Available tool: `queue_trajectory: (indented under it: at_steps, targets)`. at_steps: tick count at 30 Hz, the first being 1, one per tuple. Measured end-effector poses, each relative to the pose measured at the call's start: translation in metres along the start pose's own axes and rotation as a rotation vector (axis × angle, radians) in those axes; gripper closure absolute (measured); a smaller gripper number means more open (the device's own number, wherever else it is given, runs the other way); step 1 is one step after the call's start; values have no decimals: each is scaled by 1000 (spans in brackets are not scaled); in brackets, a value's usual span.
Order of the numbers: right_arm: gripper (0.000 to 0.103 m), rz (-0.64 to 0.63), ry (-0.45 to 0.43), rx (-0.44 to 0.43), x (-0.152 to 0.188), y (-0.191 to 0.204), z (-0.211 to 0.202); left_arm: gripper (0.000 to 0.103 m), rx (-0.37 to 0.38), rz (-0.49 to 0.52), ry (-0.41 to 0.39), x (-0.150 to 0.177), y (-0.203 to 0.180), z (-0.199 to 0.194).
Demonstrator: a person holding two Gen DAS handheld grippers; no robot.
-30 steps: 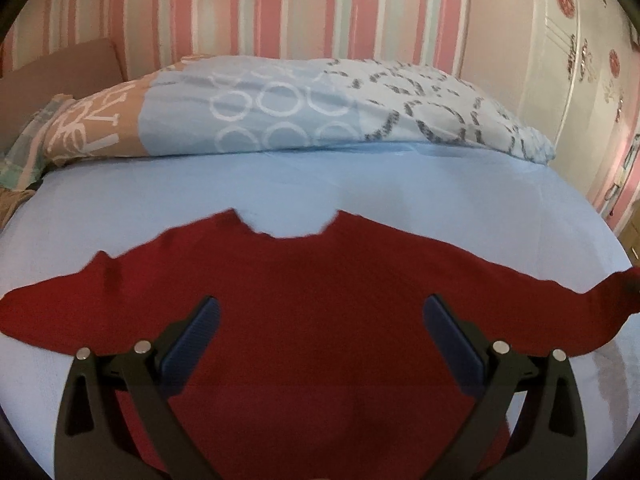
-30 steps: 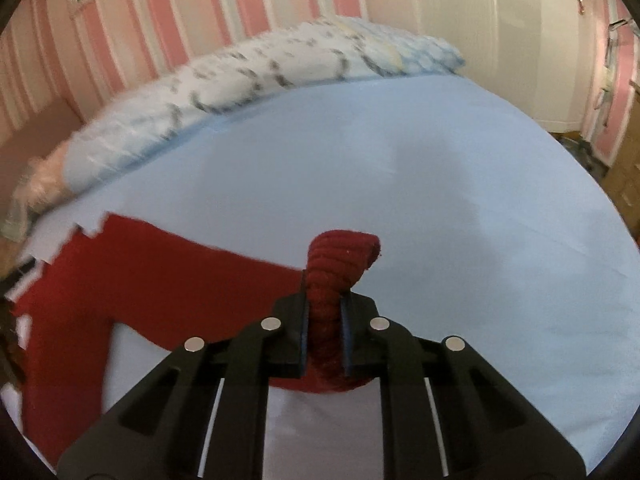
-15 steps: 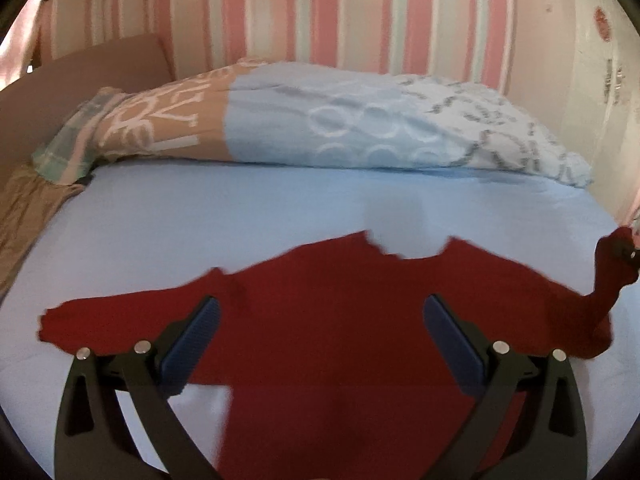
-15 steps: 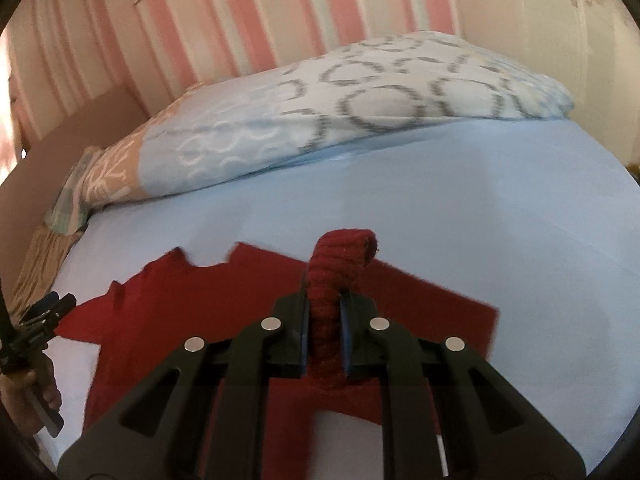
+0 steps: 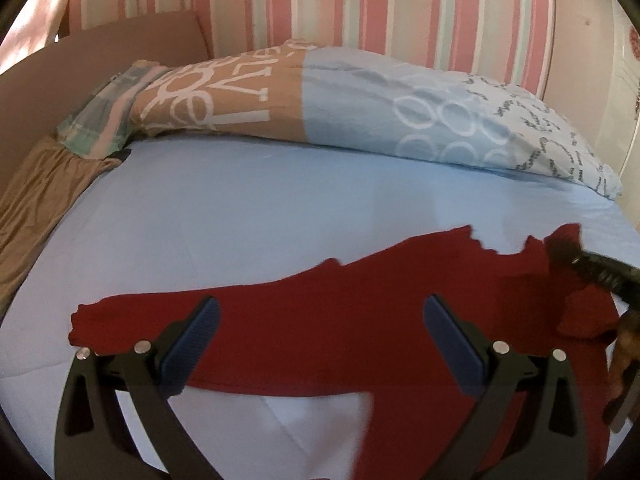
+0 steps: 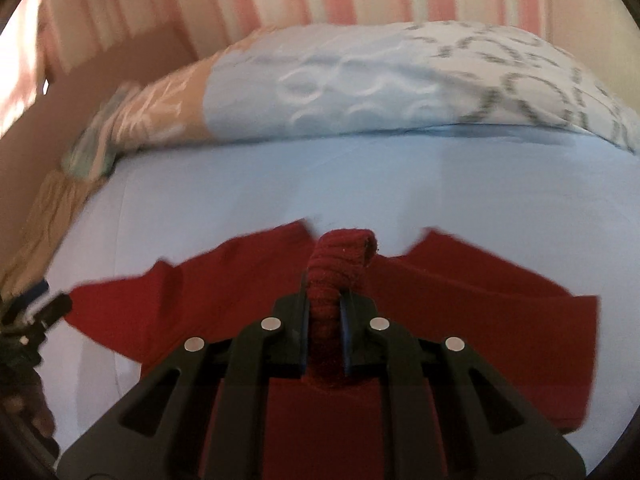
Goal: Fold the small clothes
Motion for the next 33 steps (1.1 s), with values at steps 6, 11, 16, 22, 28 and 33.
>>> queue_trajectory:
  at_steps: [6, 11, 16, 22, 28, 33]
  targets:
    - [89, -103, 74, 9, 27, 54, 48, 1, -1, -22, 1, 6, 25, 7]
    - [28, -47, 7, -82, 33, 66, 39, 1, -8, -68, 11, 10, 44, 7]
    - [25, 64, -65, 107, 18, 15, 13, 1, -19, -70, 0, 14, 52, 1]
    - [25, 10, 39, 196, 29, 10, 37, 1, -5, -89, 21, 23, 48, 3]
    - [33, -123, 150, 111, 51, 72, 80, 1, -7, -74, 25, 26, 49, -2]
    - [29, -188, 100, 30, 50, 104, 63, 1, -17, -74, 22, 24, 55, -7]
Point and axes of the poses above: each gripper's, at about its wrist camera, not at the fingertips, and z roughly the way its jaws point, y to its left, x to its underside, the point moved 2 cm from there along z, roughly the way its jaws point, and after that the axes turned 2 degrees about -y, right-handed, at the moved point
